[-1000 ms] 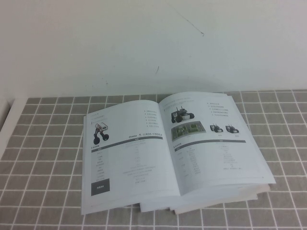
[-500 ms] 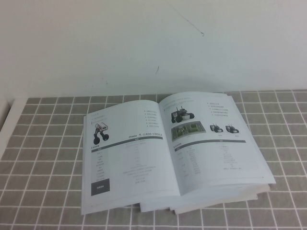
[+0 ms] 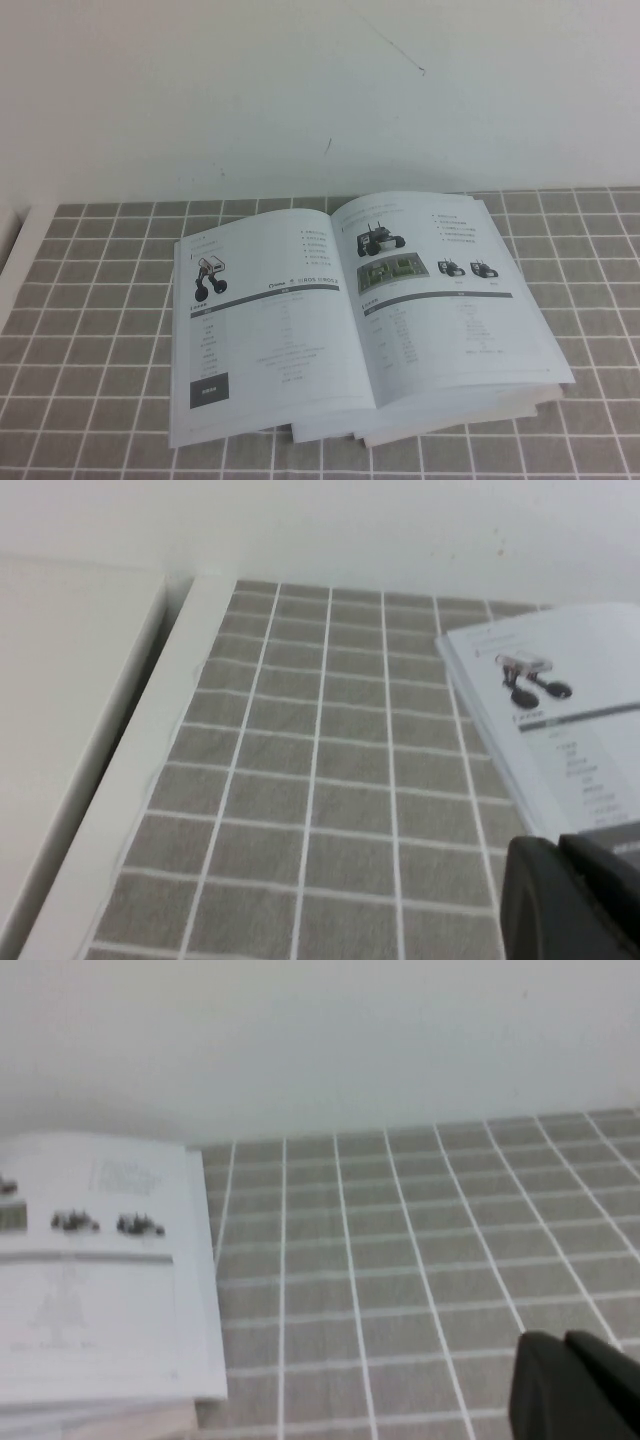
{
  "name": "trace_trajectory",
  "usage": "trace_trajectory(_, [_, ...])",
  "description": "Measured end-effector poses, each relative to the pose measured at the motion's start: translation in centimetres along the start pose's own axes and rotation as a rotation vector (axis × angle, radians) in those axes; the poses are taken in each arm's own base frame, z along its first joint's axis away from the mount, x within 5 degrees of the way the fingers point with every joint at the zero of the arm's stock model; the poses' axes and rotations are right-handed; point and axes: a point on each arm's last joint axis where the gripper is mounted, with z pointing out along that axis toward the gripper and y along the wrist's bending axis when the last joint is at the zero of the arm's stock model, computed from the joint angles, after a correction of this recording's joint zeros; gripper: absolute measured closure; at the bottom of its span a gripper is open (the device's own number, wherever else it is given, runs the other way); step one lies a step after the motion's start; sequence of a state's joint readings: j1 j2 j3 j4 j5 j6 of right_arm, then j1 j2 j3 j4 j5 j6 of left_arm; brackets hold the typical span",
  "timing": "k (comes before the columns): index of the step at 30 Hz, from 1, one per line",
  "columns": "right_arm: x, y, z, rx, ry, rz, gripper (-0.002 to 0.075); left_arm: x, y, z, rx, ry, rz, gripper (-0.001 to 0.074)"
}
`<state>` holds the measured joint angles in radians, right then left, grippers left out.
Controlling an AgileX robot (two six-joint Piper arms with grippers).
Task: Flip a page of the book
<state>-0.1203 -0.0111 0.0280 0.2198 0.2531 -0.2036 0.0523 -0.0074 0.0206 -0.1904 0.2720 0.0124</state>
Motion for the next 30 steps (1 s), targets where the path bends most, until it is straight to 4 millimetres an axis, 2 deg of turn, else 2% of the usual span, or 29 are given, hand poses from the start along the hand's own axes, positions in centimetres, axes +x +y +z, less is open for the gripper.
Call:
trace_trajectory(4, [-1.2,-0.1,-0.1,0.000,-0.131,0.101,0.0729,-1.3,-0.1,-0.1,0.022,-0.146,-0.104,0.0738])
trace_trajectory(10, [-3.5,-0.9,-0.8,0.064,-0.408,0.179,0.0729,-4.4,0.8,-1.2,0.024,-0.527,-0.411,0.0738])
trace_trajectory(13, [-4.6,-1.4,-1.4,0.106,-0.551,0.191,0.0729,-5.8,1.6,-2.3,-0.006,-0.732,-0.494,0.0738])
trace_trajectory(17, [-5.6,-1.9,-2.2,0.152,-0.697,0.204,0.0729,-6.6,2.2,-3.2,-0.034,-0.880,-0.520,0.0738])
trace_trajectory(22, [-6.4,-2.2,-3.0,0.190,-0.818,0.205,0.0729,-7.1,2.5,-4.0,-0.043,-0.986,-0.530,0.0738])
trace_trajectory(24, [-7.1,-2.4,-3.9,0.212,-0.944,0.198,0.0729,-7.3,2.4,-4.3,-0.018,-1.026,-0.533,0.0738])
trace_trajectory(28, [-9.0,-2.4,-5.9,0.204,-1.146,0.204,0.0729,-8.3,1.3,-4.9,0.107,-1.069,-0.503,0.0738])
trace_trajectory(30, [-11.1,-2.1,-7.5,0.170,-1.237,0.218,0.0729,-10.5,0.0,-6.1,0.198,-1.077,-0.432,0.0738])
